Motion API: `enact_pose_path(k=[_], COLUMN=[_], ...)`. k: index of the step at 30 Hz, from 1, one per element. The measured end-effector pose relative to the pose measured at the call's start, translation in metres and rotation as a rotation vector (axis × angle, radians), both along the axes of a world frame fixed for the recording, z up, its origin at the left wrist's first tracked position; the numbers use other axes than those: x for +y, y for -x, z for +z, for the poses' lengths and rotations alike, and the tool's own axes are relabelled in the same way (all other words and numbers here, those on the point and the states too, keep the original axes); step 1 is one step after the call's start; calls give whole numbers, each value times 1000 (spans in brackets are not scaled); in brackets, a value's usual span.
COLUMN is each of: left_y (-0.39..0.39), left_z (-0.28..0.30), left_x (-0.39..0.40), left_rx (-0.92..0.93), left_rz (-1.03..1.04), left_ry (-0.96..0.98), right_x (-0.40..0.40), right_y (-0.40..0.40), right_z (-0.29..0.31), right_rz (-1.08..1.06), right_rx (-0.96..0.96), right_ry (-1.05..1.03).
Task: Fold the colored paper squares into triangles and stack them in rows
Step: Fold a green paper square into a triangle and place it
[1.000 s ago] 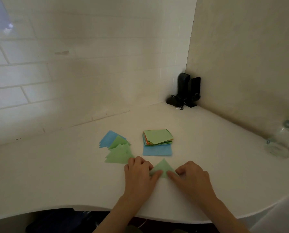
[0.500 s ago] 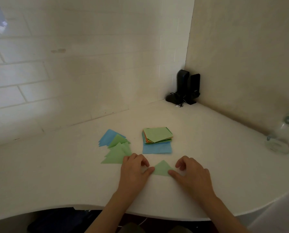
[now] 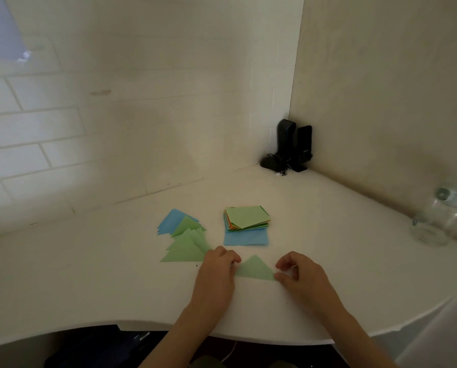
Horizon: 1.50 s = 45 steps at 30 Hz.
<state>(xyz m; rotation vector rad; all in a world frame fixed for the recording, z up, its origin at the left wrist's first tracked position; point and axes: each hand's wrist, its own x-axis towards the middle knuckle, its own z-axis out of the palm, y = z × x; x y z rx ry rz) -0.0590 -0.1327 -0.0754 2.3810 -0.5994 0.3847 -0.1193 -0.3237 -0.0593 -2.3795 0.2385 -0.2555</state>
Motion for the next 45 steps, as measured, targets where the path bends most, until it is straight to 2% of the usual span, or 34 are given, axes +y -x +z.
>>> enact_pose_path(k=[5, 9, 13, 15, 19, 23, 30, 41, 45], left_y=[13, 16, 7, 6, 12, 6, -18, -43, -47], left_z=[2, 13, 14, 13, 12, 18, 14, -8, -10], left_x=[-16, -23, -25, -24, -15, 21, 91, 97, 97], left_rx=[-89, 40, 185, 201, 113, 100, 46, -56, -34], left_rz=[64, 110, 93, 70, 3, 69, 248, 331, 348], left_ry=[-109, -133, -11, 22, 140, 294, 265, 153, 197], right_x=[4, 5, 5, 4, 0, 2, 17, 45, 49], right_y=[3, 4, 5, 4, 2, -5, -49, -122, -126], right_z=[1, 1, -2, -4, -2, 6, 5, 11, 9], right_rz=[-4, -15, -9, -10, -18, -82, 5, 12, -41], right_rx=[-10, -15, -40, -49, -88, -198, -304, -84, -104], right_ry=[31, 30, 42, 38, -15, -45, 124, 300, 364])
